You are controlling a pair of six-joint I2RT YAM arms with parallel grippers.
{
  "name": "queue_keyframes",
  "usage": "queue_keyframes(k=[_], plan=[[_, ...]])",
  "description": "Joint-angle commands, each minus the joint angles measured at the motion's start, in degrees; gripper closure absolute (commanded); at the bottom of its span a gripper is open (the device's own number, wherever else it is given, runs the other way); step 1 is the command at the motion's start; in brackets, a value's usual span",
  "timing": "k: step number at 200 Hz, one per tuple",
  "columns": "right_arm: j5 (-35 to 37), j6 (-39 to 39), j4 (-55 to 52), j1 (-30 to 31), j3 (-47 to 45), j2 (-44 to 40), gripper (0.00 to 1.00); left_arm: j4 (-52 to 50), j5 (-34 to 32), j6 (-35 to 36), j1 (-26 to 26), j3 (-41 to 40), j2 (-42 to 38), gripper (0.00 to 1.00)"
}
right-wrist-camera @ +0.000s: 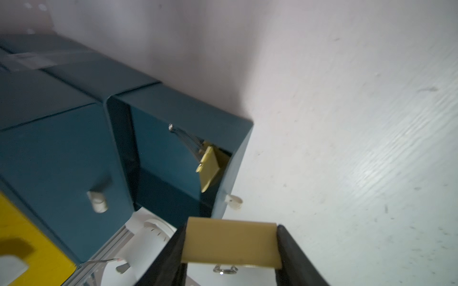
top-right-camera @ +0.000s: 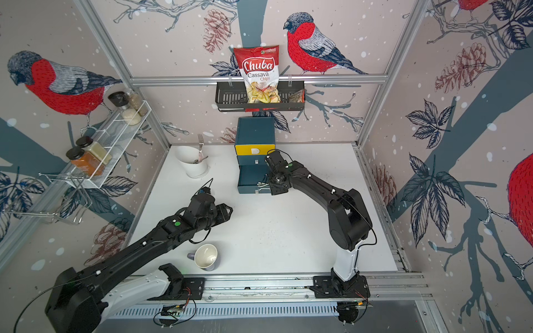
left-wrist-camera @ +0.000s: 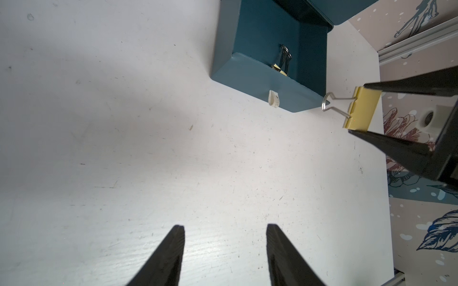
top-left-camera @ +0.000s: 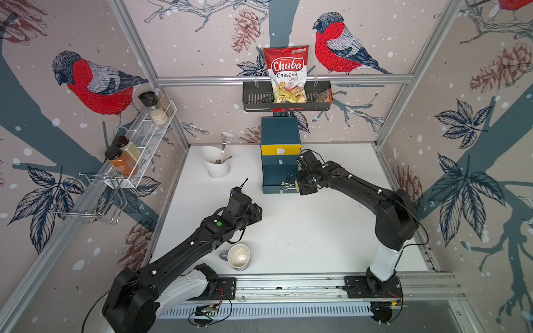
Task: Put the binder clips in the drawer according to color
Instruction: Place the binder clip in the drawer.
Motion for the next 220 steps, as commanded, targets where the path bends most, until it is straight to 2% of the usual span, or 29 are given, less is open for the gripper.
queue_keyframes(k=[1, 41, 120, 145, 180, 220], plan=[[0.51, 2.37, 2.74, 0.91, 3.71, 3.26, 0.52, 0.94, -2.17, -0.16, -0.07, -0.73, -0.80, 0.43], [-2.99, 6.25, 9.28, 1.27, 6.95, 9.40, 0.52, -0.61, -3.39, -0.53, -0.13, -1.21, -3.25, 0.43], [-3.86, 8.35, 12.59, 1.41, 11.12, 15.27, 0.50, -0.56, -2.32, -0.43, -0.07, -1.13, -3.25, 0.43], [-5.00, 8.50, 12.50, 1.41, 11.35, 16.30, 0.41, 0.21, -1.69, -0.48, -0.03, -1.06, -2.21, 0.43], [-4.90, 7.14, 13.85, 1.30, 10.91, 15.90, 0.25, 2.18, -0.46, -0.82, -0.09, -1.34, -1.22, 0.42], [-2.61, 4.99, 14.21, 1.78, 8.81, 11.69, 0.18, 4.04, 0.33, -1.13, -0.05, -2.02, -0.33, 0.42]])
